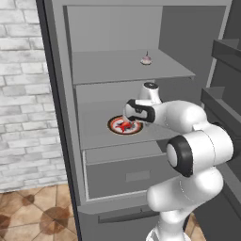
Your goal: Transport the fish from the fridge to the microwave and turn on the microwave.
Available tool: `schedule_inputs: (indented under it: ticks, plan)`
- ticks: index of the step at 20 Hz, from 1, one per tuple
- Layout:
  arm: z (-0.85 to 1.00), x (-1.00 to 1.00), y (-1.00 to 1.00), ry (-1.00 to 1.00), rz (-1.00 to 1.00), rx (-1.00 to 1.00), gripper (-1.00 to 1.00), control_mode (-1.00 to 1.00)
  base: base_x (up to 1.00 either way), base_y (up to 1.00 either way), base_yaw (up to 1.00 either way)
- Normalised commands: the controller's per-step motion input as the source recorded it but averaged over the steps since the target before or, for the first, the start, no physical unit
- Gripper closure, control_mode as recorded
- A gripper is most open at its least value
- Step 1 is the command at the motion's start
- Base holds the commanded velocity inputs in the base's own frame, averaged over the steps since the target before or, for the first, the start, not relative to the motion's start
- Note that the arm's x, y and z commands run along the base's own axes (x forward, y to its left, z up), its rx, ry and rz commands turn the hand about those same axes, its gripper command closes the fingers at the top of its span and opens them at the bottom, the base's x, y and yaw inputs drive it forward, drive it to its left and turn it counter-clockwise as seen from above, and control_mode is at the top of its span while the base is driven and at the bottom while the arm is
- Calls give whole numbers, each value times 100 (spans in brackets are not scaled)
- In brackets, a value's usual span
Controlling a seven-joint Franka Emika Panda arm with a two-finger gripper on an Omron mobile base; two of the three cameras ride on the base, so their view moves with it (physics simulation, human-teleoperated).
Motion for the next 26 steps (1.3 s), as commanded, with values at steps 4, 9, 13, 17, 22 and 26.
schedule_inputs:
  ticks: [4, 9, 13, 17, 22, 26]
  plan:
    - [-2, 30, 13, -18, 0, 0, -100, -100, 0, 0, 0]
    - [-14, 31, 20, -8, 0, 0, -100, -100, 0, 0, 0]
    - [-8, 37, 12, -4, 0, 1, -100, -100, 0, 0, 0]
    - [0, 32, 0, -5, -1, 3, -100, -100, 0, 0, 0]
    - [-8, 29, 0, 0, -4, 1, -100, -100, 0, 0, 0]
    - [-25, 28, 0, 0, -7, 0, -100, -100, 0, 0, 0]
